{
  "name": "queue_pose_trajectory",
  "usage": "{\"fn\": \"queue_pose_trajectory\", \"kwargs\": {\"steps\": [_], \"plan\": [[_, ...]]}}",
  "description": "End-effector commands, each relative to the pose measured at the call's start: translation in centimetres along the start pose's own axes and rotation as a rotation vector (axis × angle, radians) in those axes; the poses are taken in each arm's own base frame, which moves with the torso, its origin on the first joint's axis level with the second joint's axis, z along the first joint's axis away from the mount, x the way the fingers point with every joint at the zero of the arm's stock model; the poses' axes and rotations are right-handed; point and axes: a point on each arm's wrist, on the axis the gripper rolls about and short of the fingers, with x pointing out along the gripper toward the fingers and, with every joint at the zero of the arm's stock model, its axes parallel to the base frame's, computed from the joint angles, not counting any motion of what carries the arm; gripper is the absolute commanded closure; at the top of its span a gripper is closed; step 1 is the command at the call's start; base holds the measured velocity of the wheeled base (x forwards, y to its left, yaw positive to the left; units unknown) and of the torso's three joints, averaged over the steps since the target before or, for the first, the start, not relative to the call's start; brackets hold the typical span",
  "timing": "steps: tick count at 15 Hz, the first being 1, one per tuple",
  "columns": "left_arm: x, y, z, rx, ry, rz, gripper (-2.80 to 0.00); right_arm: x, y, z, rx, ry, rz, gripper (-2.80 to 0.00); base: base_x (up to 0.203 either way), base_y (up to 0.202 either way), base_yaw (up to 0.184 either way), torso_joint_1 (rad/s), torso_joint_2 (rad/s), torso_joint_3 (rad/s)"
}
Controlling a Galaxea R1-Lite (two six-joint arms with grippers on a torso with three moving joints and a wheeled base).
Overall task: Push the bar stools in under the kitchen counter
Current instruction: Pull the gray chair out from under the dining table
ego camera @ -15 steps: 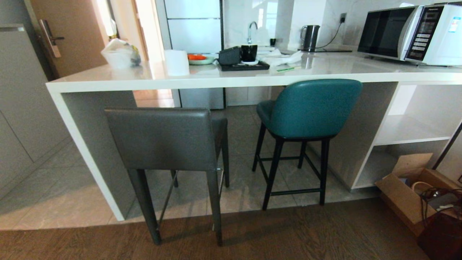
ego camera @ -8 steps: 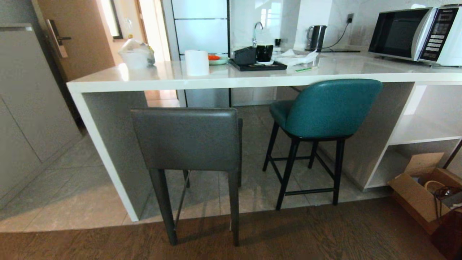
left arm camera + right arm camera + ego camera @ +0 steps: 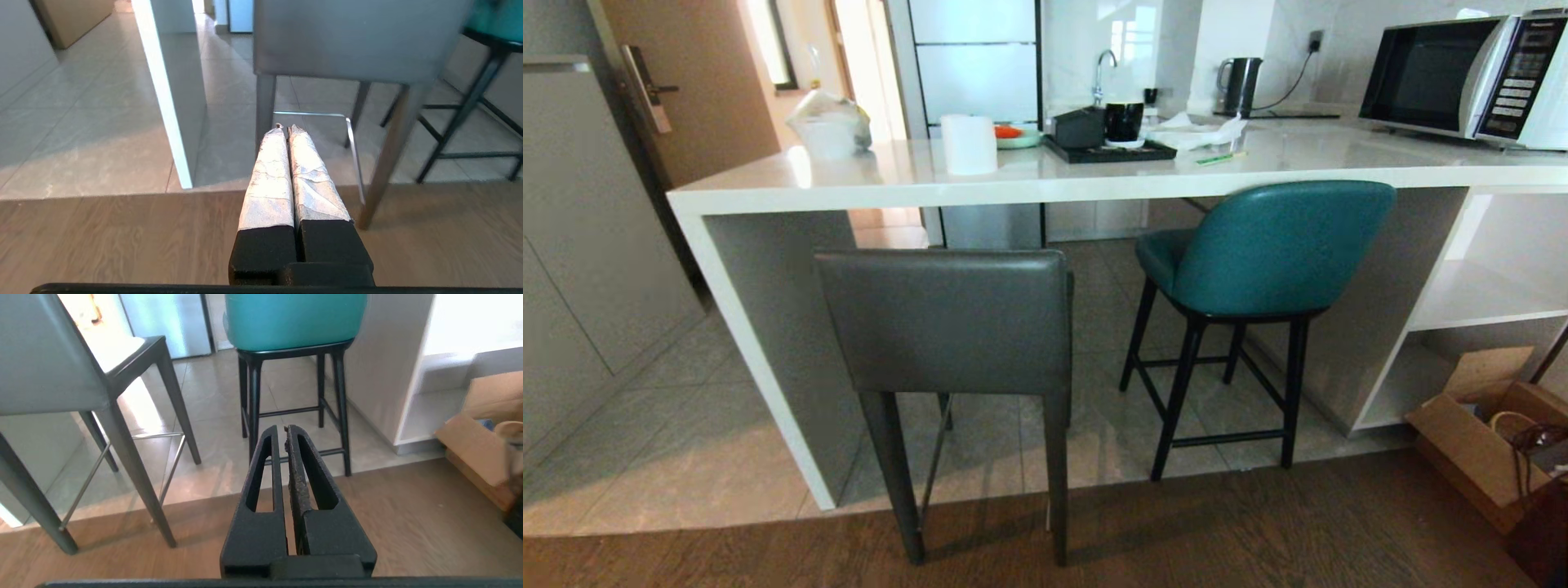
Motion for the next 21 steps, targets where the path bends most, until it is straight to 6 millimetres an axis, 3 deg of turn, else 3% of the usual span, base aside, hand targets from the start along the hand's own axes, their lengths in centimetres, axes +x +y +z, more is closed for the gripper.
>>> {"fn": "queue_pose_trajectory", "kwargs": {"steps": [1, 21], "plan": [[0.01, 0.0, -0.04, 0.0, 0.001, 0.0, 0.0, 0.15, -0.03, -0.68, 0.0, 0.023, -0.002, 0.0, 0.197, 0.0, 0.0, 0.009, 0.0, -0.004], [0.01, 0.0, -0.04, 0.0, 0.001, 0.001, 0.0, 0.14, -0.03, -0.68, -0.002, 0.022, -0.001, 0.0, 0.178, 0.0, 0.002, 0.002, 0.0, 0.002]]}}
